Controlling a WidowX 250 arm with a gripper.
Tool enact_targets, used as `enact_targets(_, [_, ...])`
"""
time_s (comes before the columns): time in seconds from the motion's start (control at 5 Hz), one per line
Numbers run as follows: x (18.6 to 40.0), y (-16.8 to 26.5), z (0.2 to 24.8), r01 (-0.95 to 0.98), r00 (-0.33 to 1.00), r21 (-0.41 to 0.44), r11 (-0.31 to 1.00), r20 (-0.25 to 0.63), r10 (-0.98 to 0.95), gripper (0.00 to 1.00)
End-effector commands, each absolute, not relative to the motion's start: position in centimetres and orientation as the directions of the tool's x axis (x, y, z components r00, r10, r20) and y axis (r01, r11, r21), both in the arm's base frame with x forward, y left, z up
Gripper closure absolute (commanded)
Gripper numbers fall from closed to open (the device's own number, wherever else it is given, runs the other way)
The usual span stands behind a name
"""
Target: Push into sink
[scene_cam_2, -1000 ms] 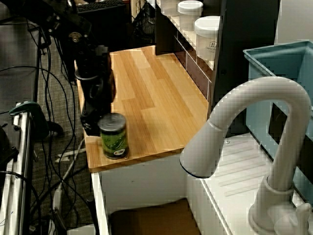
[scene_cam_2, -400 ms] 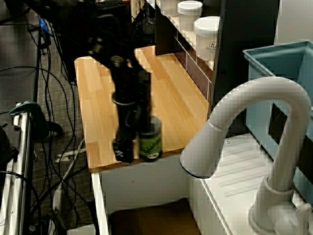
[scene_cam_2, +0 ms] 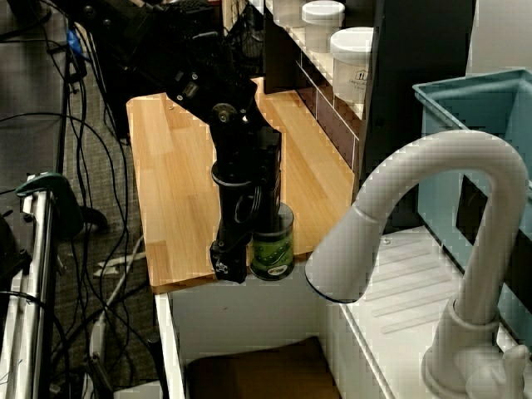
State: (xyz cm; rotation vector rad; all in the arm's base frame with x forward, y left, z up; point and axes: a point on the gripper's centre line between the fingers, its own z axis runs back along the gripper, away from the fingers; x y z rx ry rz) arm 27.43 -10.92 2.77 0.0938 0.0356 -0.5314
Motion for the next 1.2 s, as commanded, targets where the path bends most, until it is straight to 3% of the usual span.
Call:
enact_targets(0.0, [26.5, -11.0, 4.8, 0.528, 0.849, 0.073, 0.846, -0.01, -0.529, 0.0])
enact_targets(1.0, [25.5, -11.1, 5.3, 0.546, 0.836, 0.084, 0.834, 0.013, -0.548, 0.0])
